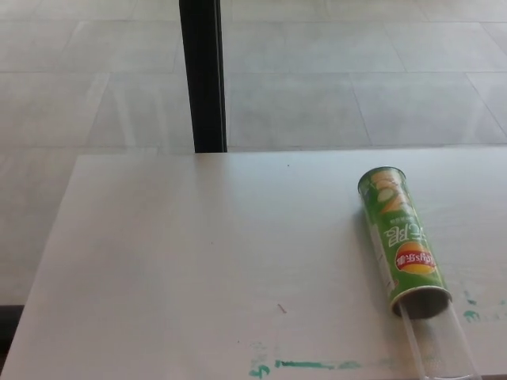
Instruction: Use the right hand as a fist to push the chips tray inside its container kept in the middle of the desk
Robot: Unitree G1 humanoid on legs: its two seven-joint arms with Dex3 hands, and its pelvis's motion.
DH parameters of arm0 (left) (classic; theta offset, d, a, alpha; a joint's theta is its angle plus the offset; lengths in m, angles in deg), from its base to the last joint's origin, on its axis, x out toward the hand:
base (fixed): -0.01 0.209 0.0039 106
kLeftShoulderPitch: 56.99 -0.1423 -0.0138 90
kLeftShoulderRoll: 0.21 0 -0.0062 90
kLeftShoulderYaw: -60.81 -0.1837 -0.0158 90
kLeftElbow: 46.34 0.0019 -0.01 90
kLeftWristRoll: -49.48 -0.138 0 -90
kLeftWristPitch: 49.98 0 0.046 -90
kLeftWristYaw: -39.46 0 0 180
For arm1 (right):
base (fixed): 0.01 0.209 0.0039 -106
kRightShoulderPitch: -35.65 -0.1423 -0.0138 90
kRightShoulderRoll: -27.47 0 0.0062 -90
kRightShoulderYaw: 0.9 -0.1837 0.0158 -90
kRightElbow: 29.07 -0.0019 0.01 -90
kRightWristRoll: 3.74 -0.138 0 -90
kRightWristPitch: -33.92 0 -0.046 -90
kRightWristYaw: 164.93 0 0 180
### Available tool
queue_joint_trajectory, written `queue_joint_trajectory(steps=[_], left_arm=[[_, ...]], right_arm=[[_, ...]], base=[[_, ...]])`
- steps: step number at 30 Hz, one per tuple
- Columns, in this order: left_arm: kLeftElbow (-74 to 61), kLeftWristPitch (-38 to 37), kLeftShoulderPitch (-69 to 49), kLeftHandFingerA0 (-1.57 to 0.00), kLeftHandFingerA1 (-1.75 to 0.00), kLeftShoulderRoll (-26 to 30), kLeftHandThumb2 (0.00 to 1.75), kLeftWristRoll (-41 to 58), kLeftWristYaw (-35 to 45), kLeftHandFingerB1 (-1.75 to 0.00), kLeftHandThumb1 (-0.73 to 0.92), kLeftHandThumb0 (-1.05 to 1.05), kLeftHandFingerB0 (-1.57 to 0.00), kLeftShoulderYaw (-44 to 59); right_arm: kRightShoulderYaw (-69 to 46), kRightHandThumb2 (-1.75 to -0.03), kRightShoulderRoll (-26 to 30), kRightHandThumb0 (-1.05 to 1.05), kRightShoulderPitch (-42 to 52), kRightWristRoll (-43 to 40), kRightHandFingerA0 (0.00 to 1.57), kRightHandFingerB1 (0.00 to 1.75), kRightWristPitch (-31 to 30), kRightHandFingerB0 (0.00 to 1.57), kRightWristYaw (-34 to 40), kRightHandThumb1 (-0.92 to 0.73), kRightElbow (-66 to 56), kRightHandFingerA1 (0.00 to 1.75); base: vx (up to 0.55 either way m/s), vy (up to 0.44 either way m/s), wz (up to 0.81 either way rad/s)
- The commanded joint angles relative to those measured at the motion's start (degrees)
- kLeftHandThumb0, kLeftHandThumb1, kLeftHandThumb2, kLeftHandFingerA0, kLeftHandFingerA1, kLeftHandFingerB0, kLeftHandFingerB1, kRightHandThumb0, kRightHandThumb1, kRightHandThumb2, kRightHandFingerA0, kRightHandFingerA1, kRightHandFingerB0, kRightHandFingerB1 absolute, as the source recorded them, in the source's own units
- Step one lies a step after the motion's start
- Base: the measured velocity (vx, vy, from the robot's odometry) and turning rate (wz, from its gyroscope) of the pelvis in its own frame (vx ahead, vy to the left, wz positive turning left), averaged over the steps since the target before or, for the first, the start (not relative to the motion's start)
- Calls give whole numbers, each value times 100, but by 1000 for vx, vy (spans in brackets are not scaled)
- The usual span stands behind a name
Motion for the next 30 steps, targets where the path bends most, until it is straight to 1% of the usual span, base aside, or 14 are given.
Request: queue_joint_trajectory(steps=[1,2,4,5,6,8,12,13,15,17,25,26,29,30], left_arm=[[54,-163,-30,-47,-55,79,63,172,222,-41,77,-65,-36,80],[49,-171,-38,-43,-63,85,99,162,240,-54,62,-66,-31,66],[53,-180,-54,-43,-63,93,99,160,250,-54,62,-66,-31,54],[69,-143,-47,-43,-62,89,99,163,218,-53,61,-64,-30,59],[85,-131,-38,-46,-55,85,63,190,245,-41,78,-63,-36,82],[101,-130,-46,-48,-53,81,63,187,237,-40,77,-65,-37,84],[144,-125,-39,-48,-51,85,63,142,201,-40,77,-65,-38,43],[134,-156,-49,-43,-62,83,98,135,213,-53,61,-66,-31,32],[117,-202,-67,-43,-62,79,98,127,231,-53,61,-66,-31,16],[119,-79,-40,-51,-54,72,62,249,227,-41,75,-64,-39,126],[89,-124,-87,-50,-53,57,63,216,253,-40,76,-64,-39,98],[86,-134,-94,-43,-62,61,97,214,287,-53,60,-65,-33,94],[71,-171,-115,-48,-51,70,63,192,300,-39,77,-64,-37,72],[71,-167,-112,-47,-52,73,63,175,296,-39,76,-64,-37,55]], right_arm=[[-99,-62,180,-47,-55,-173,73,44,299,50,10,-74,211,71],[-372,-62,259,-46,-71,-440,76,49,414,51,-33,-74,132,83],[-533,-62,281,-46,-74,-524,76,49,480,51,-68,-74,120,83],[-682,-98,299,-50,-75,-645,79,62,523,46,-41,-60,35,88],[-872,-62,368,-48,-119,-801,70,45,472,49,-42,-74,-148,82],[-1089,-62,422,-45,-197,-932,72,42,442,49,15,-74,-384,76],[-1520,-62,487,-45,-394,-1179,68,42,509,49,-6,-73,-940,69],[-1587,-62,434,-48,-374,-1238,63,42,593,51,-42,-73,-1216,62],[-1693,-62,339,-48,-326,-1326,63,42,691,51,-94,-73,-1680,62],[-1775,-91,15,-55,-178,-1632,61,53,767,39,-149,-58,-3220,66],[-1060,-63,-590,-48,674,-1636,65,39,99,46,-142,-74,-6829,45],[-963,-63,-635,-45,761,-1726,65,39,-37,48,-179,-75,-7175,45],[-749,-63,-681,-51,963,-1606,69,39,-103,50,-253,-73,-7693,47],[-559,-93,-728,-54,1075,-1636,63,55,-228,42,-270,-59,-8099,64]], base=[[0,0,0],[0,0,0],[0,0,0],[0,0,0],[0,0,0],[0,0,0],[0,0,0],[0,0,0],[0,0,0],[0,0,0],[0,0,0],[0,0,0],[0,0,0],[0,0,0]])
